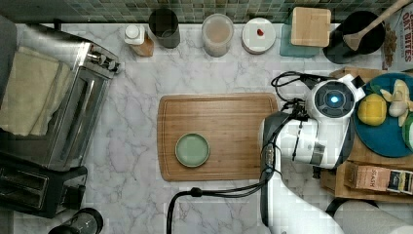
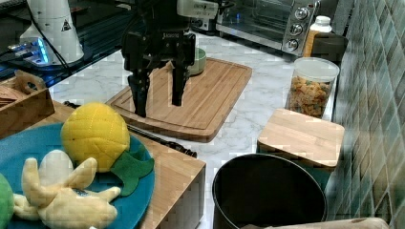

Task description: Open the drawer.

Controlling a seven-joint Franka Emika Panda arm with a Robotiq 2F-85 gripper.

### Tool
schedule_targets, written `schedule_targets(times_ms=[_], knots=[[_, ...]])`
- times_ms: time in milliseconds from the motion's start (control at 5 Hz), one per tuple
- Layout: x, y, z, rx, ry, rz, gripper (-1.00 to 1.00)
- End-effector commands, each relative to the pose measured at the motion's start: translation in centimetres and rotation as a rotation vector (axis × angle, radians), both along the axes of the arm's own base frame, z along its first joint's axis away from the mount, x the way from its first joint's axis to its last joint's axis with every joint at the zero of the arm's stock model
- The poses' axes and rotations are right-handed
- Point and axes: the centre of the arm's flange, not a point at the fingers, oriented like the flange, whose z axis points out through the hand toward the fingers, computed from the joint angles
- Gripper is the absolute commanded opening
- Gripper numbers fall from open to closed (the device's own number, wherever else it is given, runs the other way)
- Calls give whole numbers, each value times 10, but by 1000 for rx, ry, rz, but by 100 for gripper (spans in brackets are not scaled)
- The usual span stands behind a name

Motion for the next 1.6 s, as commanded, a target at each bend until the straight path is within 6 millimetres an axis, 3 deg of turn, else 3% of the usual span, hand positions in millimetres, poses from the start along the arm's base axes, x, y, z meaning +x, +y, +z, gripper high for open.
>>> schedule_targets(times_ms=[200,400,600,1000,1200,1600], knots=[[-37,-22,-56,132,16,-79,100],[-43,-15,-72,152,23,-125,100],[-52,-23,-82,114,40,-118,100],[-40,-25,-102,111,95,-3,100],[-30,-16,-118,151,88,22,100],[-18,14,-114,205,111,92,100]])
